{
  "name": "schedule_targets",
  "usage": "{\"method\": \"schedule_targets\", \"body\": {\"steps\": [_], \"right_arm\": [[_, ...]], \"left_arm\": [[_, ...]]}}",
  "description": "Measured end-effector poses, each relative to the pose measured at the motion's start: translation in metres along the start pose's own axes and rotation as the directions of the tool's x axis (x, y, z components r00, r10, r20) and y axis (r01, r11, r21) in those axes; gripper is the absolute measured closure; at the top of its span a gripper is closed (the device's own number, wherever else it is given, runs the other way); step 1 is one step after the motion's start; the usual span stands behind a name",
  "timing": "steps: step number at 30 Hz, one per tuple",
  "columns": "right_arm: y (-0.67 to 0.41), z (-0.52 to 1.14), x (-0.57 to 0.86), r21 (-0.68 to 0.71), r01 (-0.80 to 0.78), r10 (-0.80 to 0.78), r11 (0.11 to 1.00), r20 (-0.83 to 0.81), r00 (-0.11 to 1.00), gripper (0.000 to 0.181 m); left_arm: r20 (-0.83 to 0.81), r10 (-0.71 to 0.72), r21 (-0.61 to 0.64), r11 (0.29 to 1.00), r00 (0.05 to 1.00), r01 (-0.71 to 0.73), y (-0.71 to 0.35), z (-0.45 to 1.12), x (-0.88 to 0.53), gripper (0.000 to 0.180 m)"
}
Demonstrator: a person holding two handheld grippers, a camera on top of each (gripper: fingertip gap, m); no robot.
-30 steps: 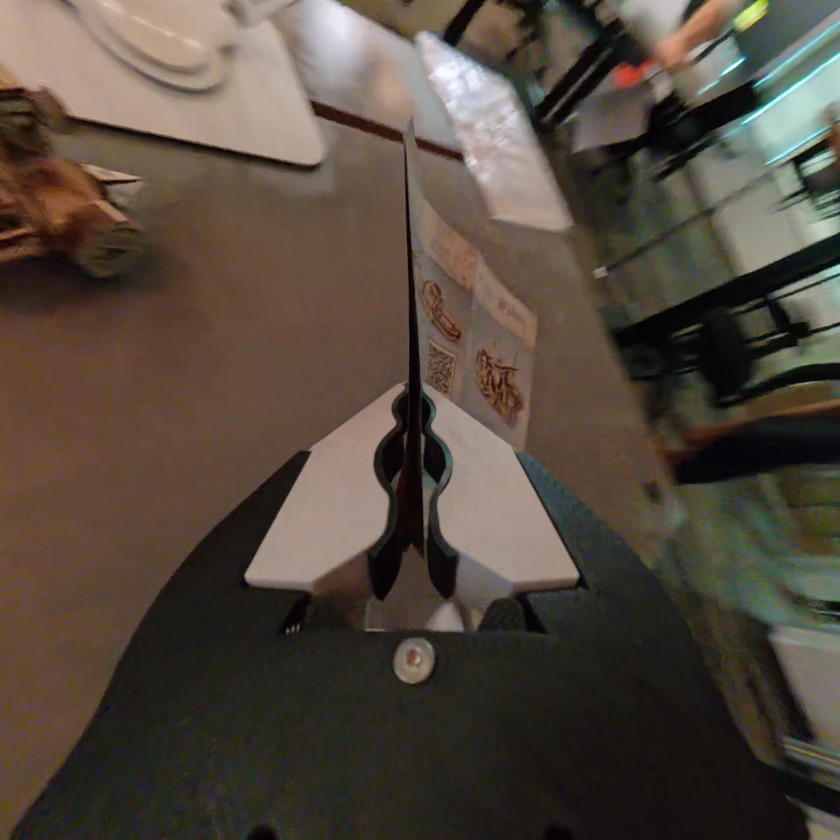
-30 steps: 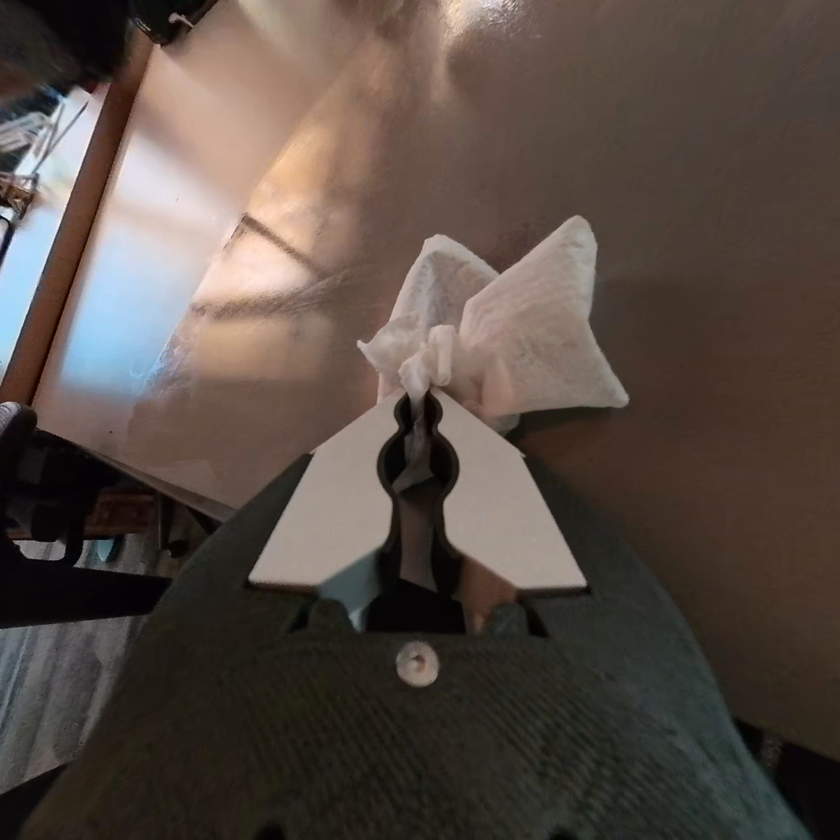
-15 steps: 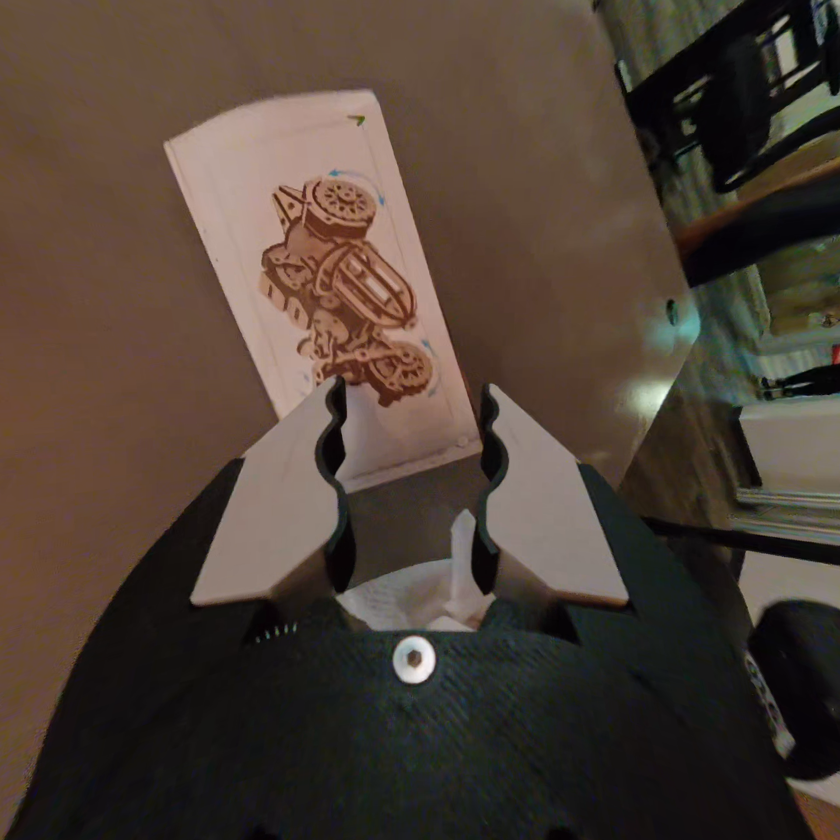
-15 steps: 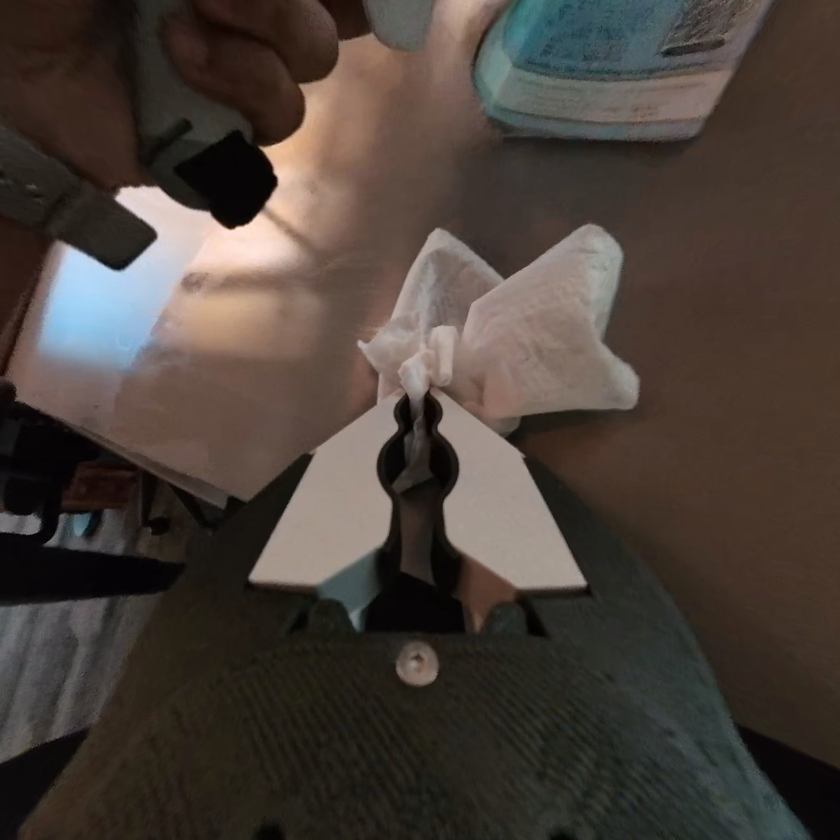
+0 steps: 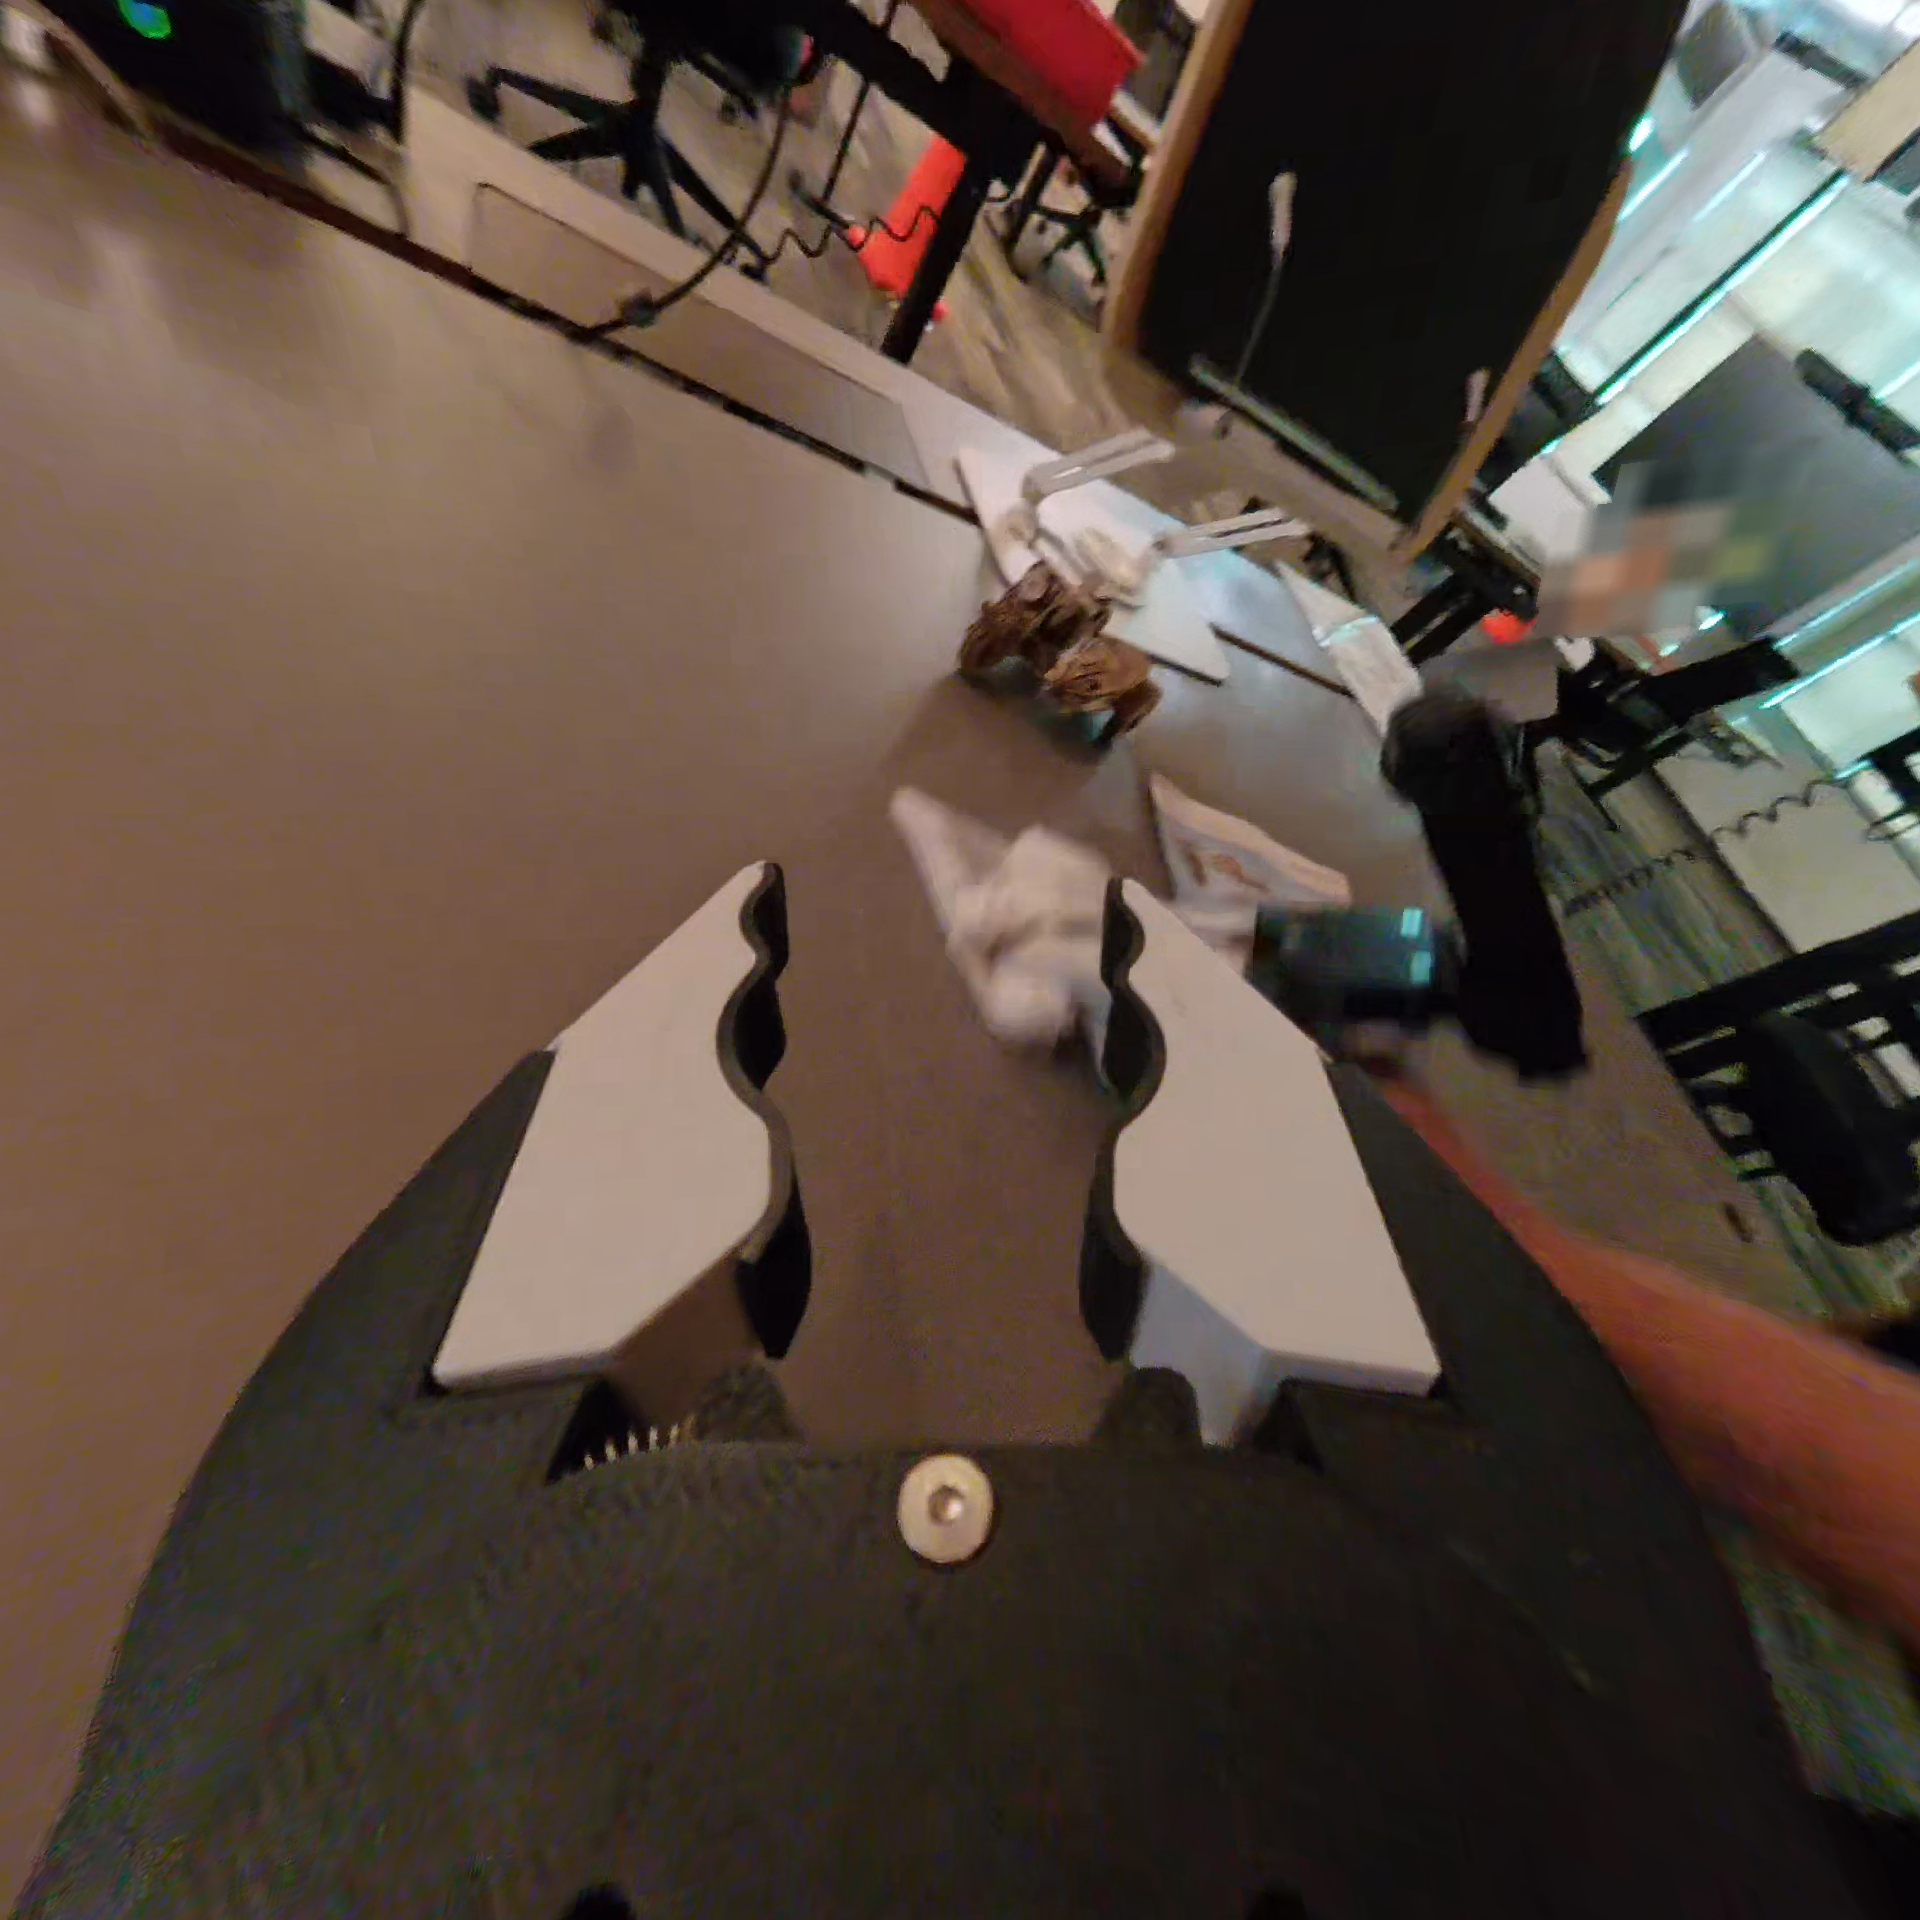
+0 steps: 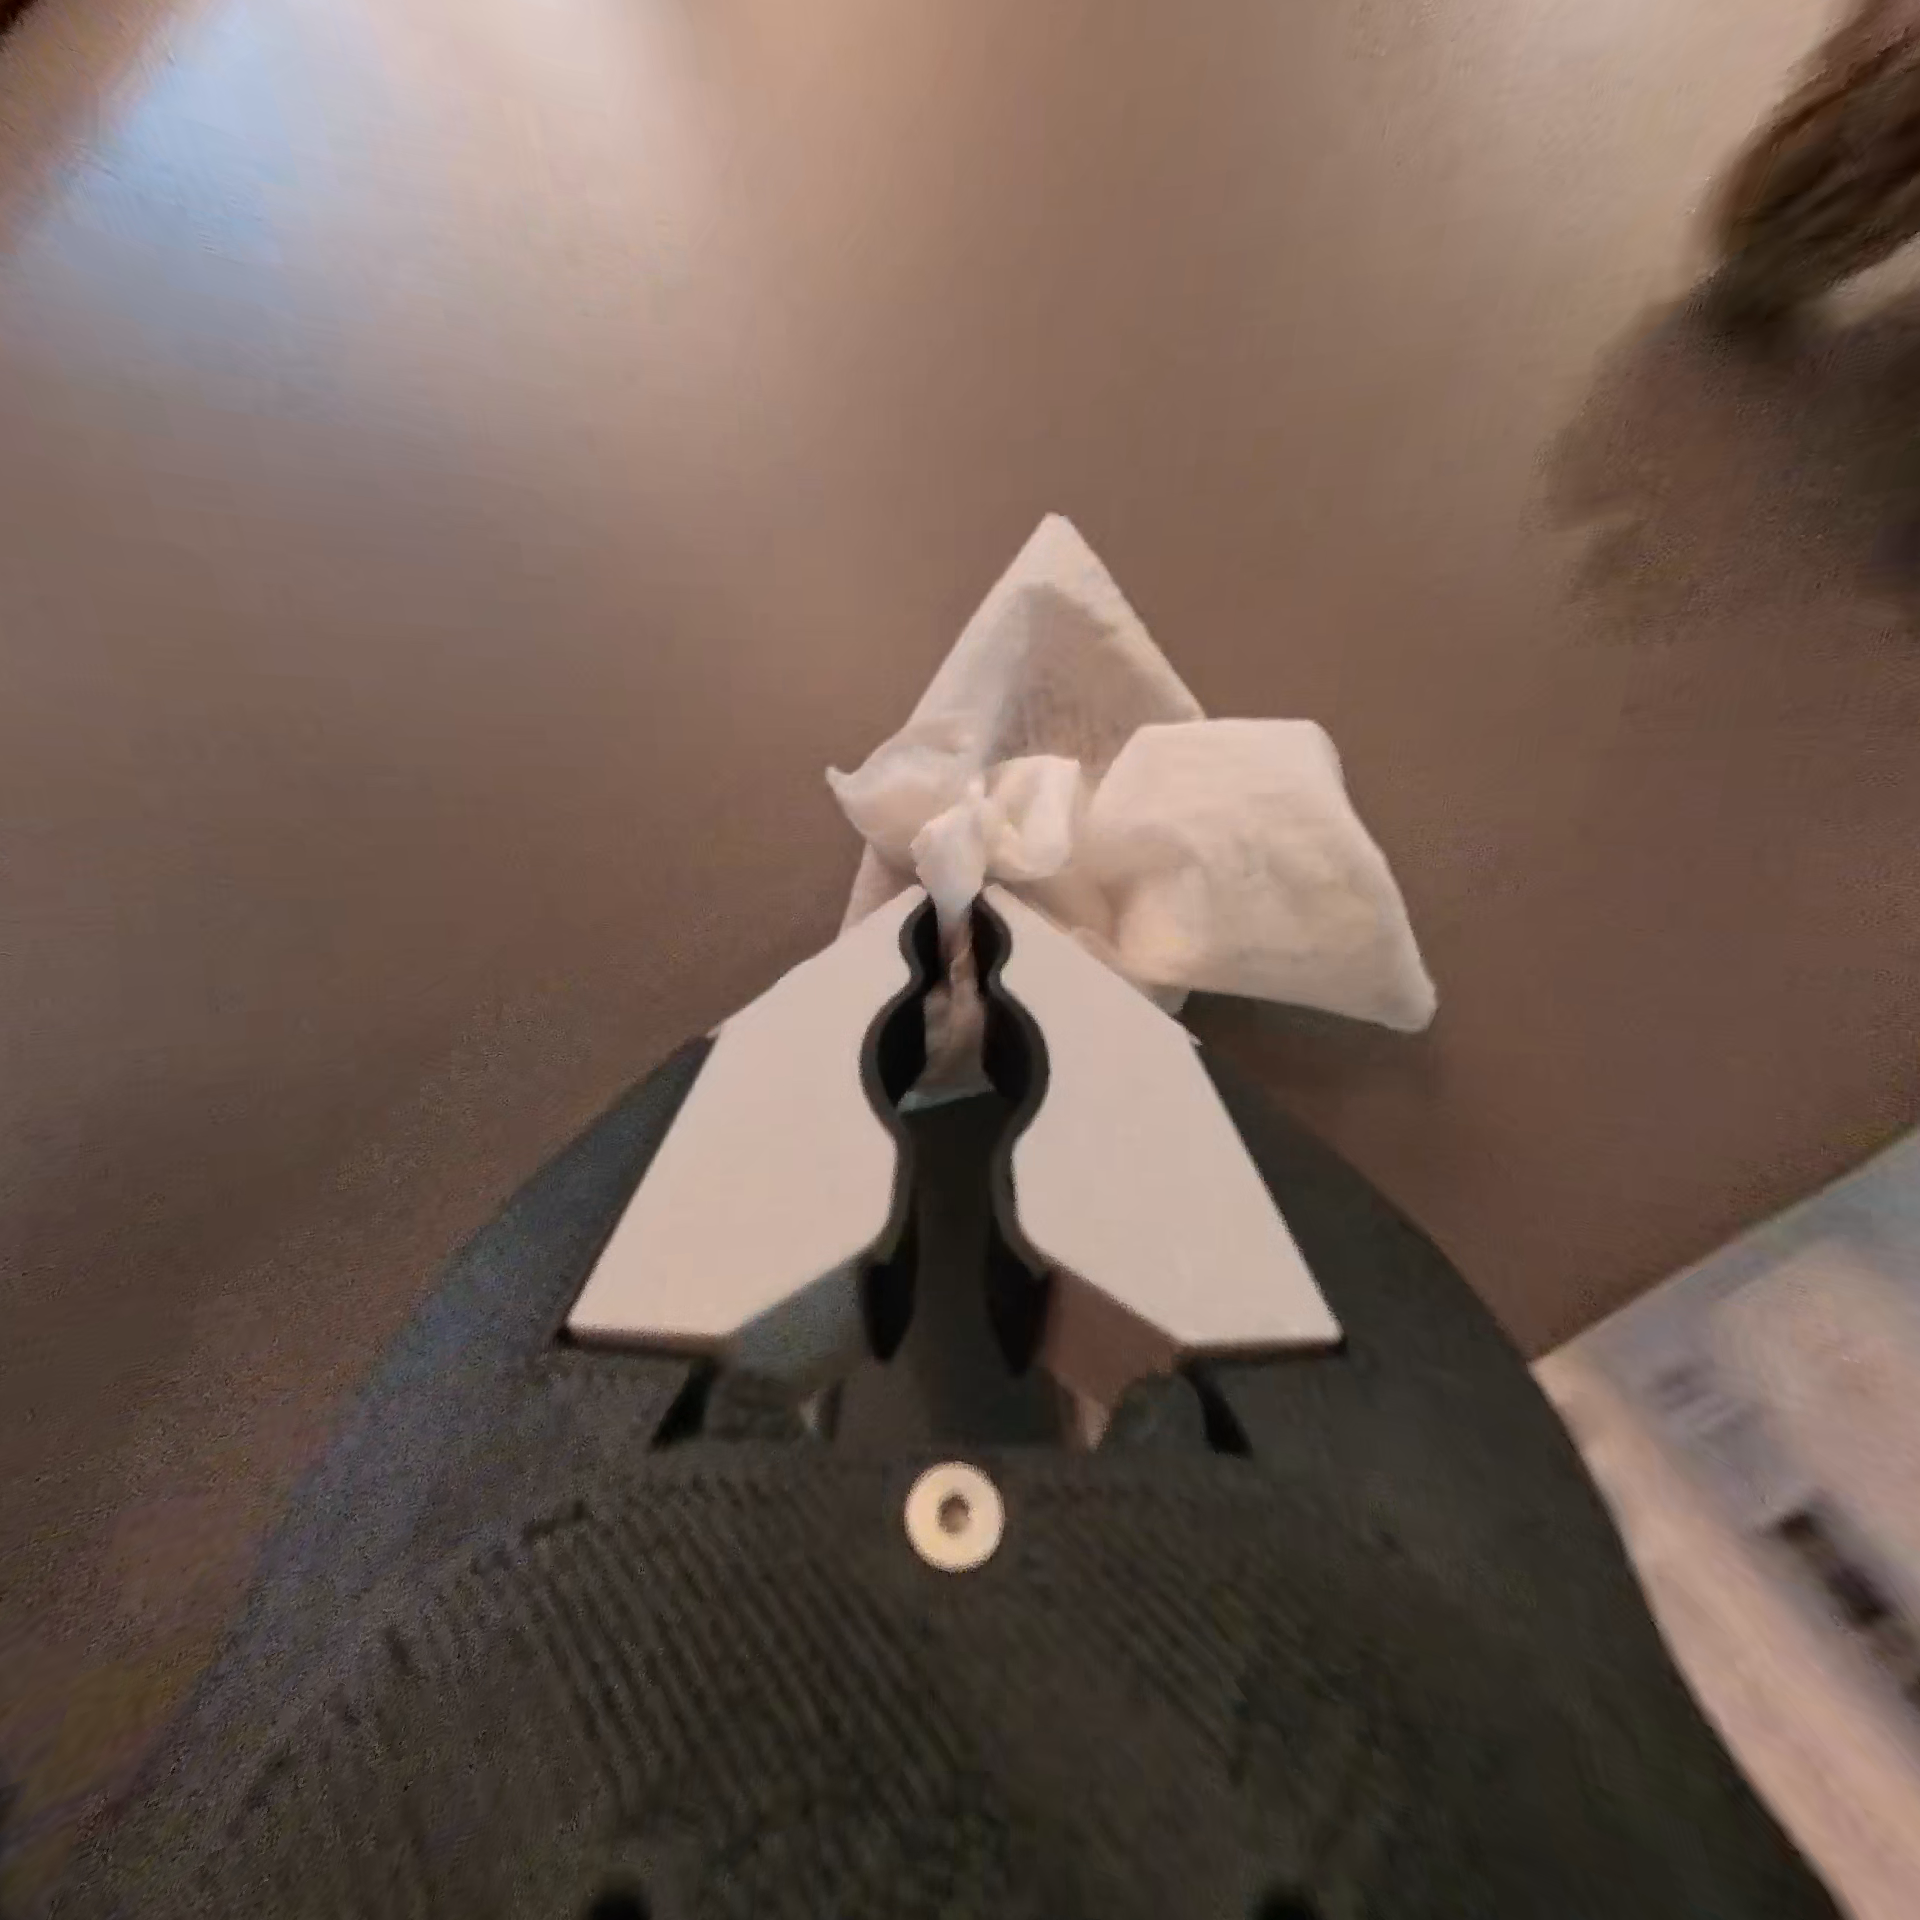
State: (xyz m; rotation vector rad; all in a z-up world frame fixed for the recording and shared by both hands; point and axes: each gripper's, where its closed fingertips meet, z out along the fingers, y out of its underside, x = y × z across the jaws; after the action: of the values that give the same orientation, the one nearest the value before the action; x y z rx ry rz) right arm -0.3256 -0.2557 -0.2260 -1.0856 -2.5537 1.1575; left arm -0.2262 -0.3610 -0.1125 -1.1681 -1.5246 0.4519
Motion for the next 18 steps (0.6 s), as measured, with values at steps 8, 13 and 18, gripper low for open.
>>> {"method": "schedule_targets", "body": {"steps": [8, 13, 18], "right_arm": [[0.029, -0.008, -0.093, -0.032, -0.064, 0.070, 0.997, 0.262, 0.962, 0.177], [0.055, -0.029, -0.118, -0.098, 0.085, -0.051, 0.992, 0.312, 0.949, 0.178], [-0.026, 0.020, 0.021, 0.021, -0.244, 0.240, 0.969, 0.119, 0.963, 0.178]], "left_arm": [[-0.104, -0.211, 0.078, 0.972, 0.972, 0.220, -0.017, -0.013, -0.036, 0.123], [-0.119, -0.221, 0.096, 0.968, 0.968, 0.232, -0.019, -0.016, -0.038, 0.123], [-0.079, -0.142, 0.086, 0.985, 0.987, 0.148, -0.014, -0.020, -0.033, 0.125]]}}
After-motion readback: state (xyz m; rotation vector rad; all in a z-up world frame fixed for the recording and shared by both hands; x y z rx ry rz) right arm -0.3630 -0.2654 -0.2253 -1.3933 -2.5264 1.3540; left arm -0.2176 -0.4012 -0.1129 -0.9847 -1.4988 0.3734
